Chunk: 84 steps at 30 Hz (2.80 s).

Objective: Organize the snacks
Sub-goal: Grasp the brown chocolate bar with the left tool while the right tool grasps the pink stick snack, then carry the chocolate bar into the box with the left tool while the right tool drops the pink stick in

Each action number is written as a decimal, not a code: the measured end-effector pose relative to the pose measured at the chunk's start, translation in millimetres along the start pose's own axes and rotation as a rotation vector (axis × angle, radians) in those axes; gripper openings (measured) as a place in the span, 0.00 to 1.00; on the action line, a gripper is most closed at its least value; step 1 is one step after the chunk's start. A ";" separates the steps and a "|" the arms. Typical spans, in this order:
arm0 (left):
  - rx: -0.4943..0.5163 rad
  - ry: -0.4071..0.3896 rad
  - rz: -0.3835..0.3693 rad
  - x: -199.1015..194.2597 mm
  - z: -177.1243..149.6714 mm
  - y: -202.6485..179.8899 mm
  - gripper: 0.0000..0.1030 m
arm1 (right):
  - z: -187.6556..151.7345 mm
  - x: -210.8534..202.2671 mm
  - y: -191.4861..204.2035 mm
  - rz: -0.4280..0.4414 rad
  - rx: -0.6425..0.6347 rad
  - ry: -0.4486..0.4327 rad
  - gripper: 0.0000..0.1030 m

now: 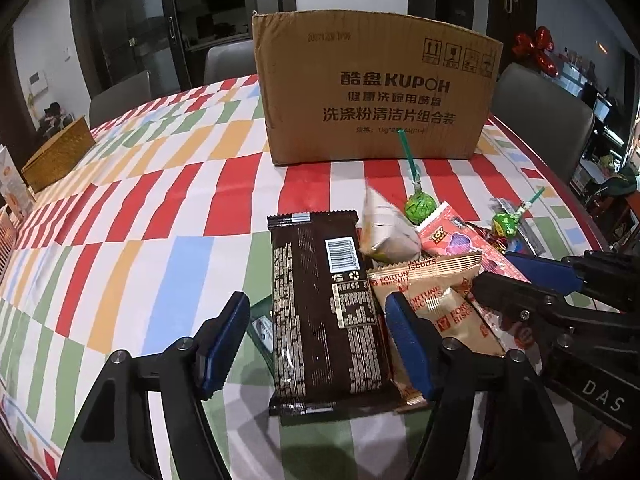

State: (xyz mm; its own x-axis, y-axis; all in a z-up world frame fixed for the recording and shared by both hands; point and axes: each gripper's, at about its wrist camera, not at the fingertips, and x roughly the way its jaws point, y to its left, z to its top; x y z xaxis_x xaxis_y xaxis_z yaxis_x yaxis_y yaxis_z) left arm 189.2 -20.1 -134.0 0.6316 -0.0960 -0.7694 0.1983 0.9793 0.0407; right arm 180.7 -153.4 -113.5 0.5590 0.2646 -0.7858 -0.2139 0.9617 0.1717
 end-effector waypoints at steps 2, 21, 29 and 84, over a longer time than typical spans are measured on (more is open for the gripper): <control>-0.008 0.004 -0.007 2.2 1.2 1.6 0.64 | 1.4 1.4 -0.3 -0.005 -0.003 -0.003 0.26; -0.053 0.010 -0.040 -15.3 5.7 1.3 0.47 | 4.0 -15.8 -1.6 0.004 0.015 -0.038 0.09; -0.054 -0.060 -0.034 -49.3 12.8 -1.2 0.47 | 8.4 -42.9 0.4 0.001 0.013 -0.104 0.09; 0.000 -0.114 -0.091 -2.9 249.1 8.5 0.48 | 226.5 -34.4 -63.2 -0.093 0.019 -0.194 0.09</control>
State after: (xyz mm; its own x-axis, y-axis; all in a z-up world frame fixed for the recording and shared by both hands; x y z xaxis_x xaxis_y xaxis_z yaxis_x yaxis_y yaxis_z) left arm 375.8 -55.9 27.4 0.6921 -0.2040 -0.6923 0.2584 0.9657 -0.0263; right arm 356.4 -207.0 37.3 0.7197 0.1817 -0.6701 -0.1402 0.9833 0.1160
